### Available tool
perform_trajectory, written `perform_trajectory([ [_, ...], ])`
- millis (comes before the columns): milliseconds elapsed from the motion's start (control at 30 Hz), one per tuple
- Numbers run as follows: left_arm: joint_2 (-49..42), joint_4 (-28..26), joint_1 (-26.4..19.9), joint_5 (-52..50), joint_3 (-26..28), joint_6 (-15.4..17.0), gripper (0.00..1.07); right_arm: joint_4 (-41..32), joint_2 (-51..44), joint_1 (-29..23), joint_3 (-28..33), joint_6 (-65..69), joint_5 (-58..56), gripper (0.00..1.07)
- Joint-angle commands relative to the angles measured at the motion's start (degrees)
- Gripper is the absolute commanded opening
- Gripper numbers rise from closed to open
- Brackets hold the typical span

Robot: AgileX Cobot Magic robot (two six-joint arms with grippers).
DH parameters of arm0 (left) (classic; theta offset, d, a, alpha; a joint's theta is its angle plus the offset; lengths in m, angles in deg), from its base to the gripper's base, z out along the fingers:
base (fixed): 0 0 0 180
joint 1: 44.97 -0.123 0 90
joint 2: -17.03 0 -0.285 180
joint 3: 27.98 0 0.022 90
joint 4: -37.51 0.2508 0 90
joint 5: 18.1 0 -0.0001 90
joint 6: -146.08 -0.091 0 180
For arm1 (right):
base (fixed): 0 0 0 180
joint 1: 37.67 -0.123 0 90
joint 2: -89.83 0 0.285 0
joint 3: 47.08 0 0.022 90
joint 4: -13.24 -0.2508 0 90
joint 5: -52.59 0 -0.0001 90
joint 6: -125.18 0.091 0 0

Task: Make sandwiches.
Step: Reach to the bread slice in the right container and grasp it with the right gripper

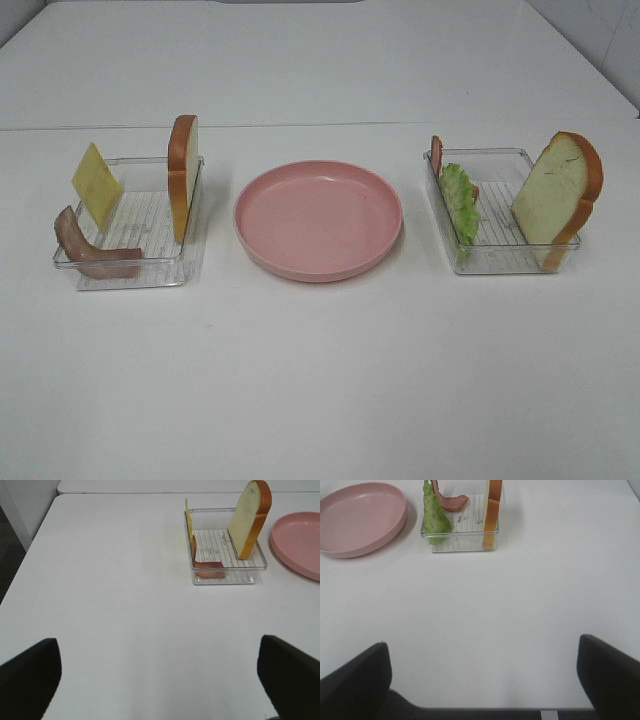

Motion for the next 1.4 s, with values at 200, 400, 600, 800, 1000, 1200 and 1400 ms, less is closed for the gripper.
perform_trajectory([
  [200,-1.2,-0.17,0.11,-0.11,-0.11,0.11,1.02,-1.09,-1.89,0.06,0.17,0.23,0.46,0.96],
  [400,-1.2,-0.17,0.11,-0.11,-0.11,0.11,1.02,-1.09,-1.72,0.06,0.17,0.23,0.46,0.96],
  [600,-1.2,-0.17,0.11,-0.11,-0.11,0.11,1.02,-1.03,-1.66,0.06,0.17,0.23,0.46,0.96],
  [800,-1.2,-0.06,0.11,-0.11,-0.11,0.11,1.02,-1.03,-1.66,0.06,0.17,0.23,0.46,0.96],
  [1000,-1.2,-0.06,0.11,-0.11,-0.11,0.11,1.02,-1.03,-1.09,0.06,0.17,-0.63,0.52,0.96],
  [1200,-1.2,-0.06,0.11,-0.11,-0.11,0.11,1.02,-1.03,8.71,0.06,-1.66,-2.18,0.4,0.96],
  [1400,-1.2,-0.06,0.11,-0.11,-0.11,0.11,1.02,-2.18,28.02,0.06,-9.85,-2.12,-0.17,0.96],
])
